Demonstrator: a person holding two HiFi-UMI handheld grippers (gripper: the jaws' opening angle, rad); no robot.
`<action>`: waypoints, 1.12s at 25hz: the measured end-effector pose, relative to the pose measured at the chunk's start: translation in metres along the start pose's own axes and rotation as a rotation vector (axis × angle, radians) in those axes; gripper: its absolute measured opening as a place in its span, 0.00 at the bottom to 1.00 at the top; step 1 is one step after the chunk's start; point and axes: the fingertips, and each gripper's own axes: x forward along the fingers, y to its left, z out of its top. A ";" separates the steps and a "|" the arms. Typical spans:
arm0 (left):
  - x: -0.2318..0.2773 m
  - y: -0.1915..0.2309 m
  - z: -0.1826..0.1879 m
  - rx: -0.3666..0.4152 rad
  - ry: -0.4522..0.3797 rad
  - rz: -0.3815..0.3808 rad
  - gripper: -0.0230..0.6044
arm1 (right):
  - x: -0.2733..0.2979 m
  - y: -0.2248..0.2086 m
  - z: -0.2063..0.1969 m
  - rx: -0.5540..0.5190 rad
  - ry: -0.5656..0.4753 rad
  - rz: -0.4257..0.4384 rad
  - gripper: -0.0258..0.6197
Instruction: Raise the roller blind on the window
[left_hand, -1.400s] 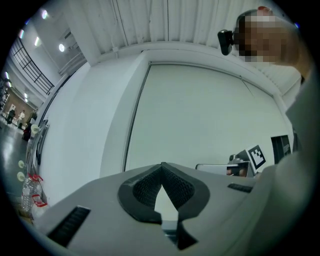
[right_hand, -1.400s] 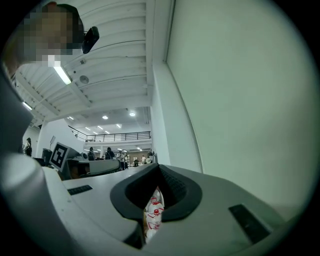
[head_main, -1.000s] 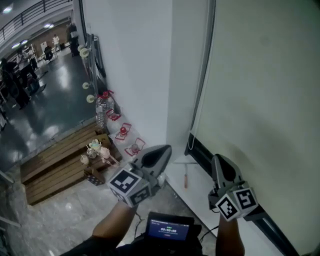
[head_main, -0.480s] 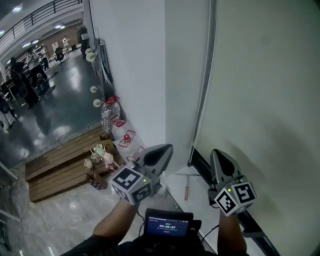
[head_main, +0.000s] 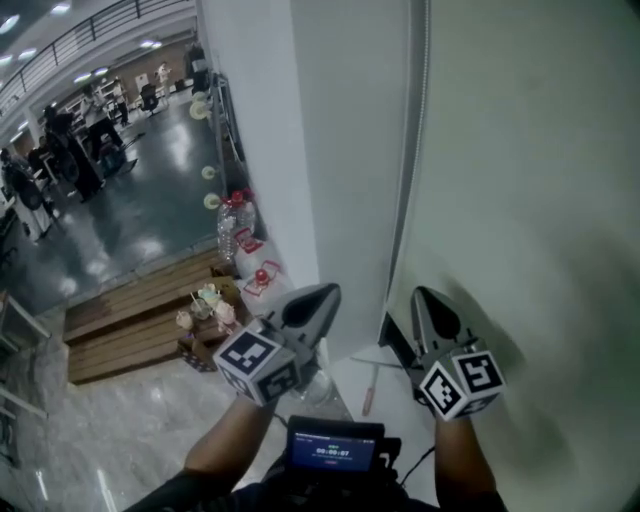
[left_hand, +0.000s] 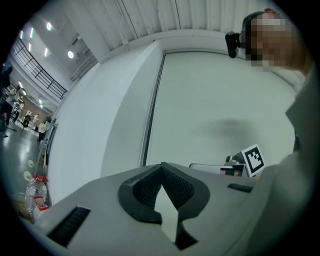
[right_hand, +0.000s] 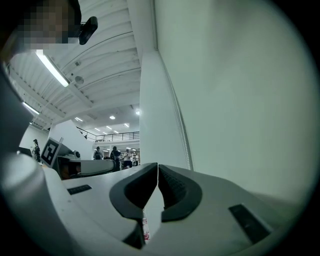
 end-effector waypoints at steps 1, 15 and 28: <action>0.004 0.001 -0.001 0.006 0.002 0.003 0.02 | 0.005 -0.004 -0.001 0.003 0.000 0.010 0.07; 0.039 0.031 -0.006 0.013 0.036 -0.053 0.02 | 0.091 -0.046 -0.008 0.014 0.035 -0.044 0.16; 0.042 0.058 -0.008 0.048 0.070 -0.042 0.02 | 0.165 -0.103 -0.022 -0.001 0.076 -0.112 0.25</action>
